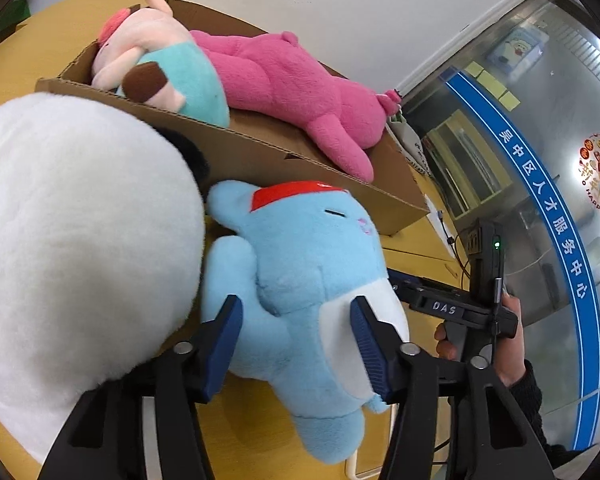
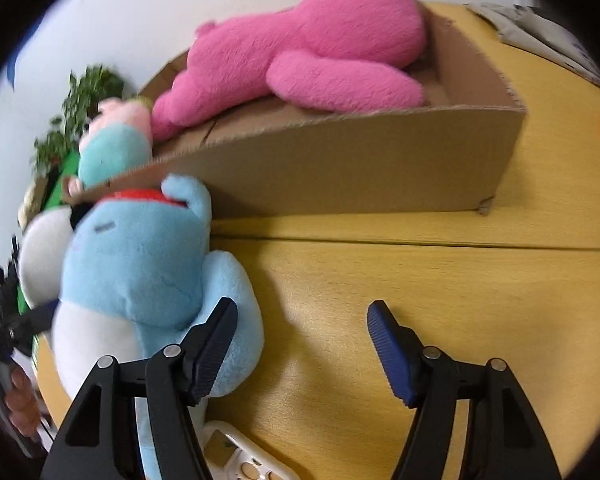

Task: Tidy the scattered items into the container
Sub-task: 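Close both grippers on the blue cat plush and lift it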

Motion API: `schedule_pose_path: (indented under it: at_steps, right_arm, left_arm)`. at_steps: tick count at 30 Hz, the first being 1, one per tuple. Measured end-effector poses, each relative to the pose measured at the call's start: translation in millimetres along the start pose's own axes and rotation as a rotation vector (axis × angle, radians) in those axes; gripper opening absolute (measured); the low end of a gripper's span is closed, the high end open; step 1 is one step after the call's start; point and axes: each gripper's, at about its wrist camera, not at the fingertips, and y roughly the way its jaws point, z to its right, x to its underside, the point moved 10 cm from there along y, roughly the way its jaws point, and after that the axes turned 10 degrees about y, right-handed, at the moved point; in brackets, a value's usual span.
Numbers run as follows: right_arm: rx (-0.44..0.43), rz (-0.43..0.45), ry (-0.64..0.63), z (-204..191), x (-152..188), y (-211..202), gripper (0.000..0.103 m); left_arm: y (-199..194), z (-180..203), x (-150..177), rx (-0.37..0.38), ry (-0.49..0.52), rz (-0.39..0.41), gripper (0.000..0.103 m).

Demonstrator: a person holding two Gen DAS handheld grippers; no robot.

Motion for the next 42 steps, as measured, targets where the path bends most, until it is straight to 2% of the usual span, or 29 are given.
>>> schedule_pose_path:
  at_steps: [2,7,13,17,20,22,23,24,27,31,36,38,42]
  right_arm:
    - [0.01,0.001,-0.033,-4.9,1.1,3.6,0.068]
    - [-0.043,-0.01,-0.003,-8.6,-0.2,-3.4,0.067]
    - [-0.096,-0.013,-0.038,-21.9,2.6,-14.6,0.067]
    - [-0.132,-0.048,-0.072,-38.3,7.2,-5.9,0.067]
    - [-0.114,-0.074,-0.09,-43.6,11.7,6.8,0.066]
    - [-0.123,-0.085,-0.095,-46.1,13.8,13.2,0.058]
    - [-0.132,-0.087,-0.108,-49.0,14.9,13.9,0.05]
    - [-0.148,-0.1,-0.121,-53.6,17.0,15.5,0.03]
    - [-0.131,-0.084,-0.15,-59.0,19.7,17.1,0.027]
    - [-0.149,-0.041,-0.136,-59.8,19.1,6.2,0.023]
    - [-0.158,0.093,-0.149,-70.1,1.4,-43.4,0.022]
    - [-0.175,0.176,-0.148,-79.7,-22.0,-73.9,0.022]
    - [-0.16,0.329,-0.197,-105.0,-88.2,-116.8,0.022]
  left_arm:
    - [0.5,-4.1,1.4,-0.019,0.01,-0.009,0.049]
    - [-0.6,-13.8,3.5,-0.038,-0.007,-0.022,0.043]
    - [-11.1,-24.7,10.2,-0.104,-0.006,-0.026,0.042]
    - [-4.7,-35.0,14.1,-0.163,0.004,-0.058,0.042]
    - [3.8,-38.3,18.1,-0.16,0.002,-0.079,0.042]
    - [8.2,-37.3,18.5,-0.155,0.006,-0.083,0.043]
    - [10.3,-35.6,18.9,-0.146,0.008,-0.085,0.041]
    - [11.8,-34.2,19.2,-0.144,0.01,-0.087,0.04]
    - [11.9,-29.6,19.7,-0.154,0.028,-0.092,0.032]
    - [2.6,-14.9,14.2,-0.166,0.057,-0.076,0.025]
    - [-33.5,28.2,-29.0,-0.165,0.161,0.045,0.024]
    - [-49.0,43.9,-62.9,-0.167,0.203,0.104,0.024]
    - [-65.0,54.4,-133.4,-0.226,0.291,0.194,0.024]
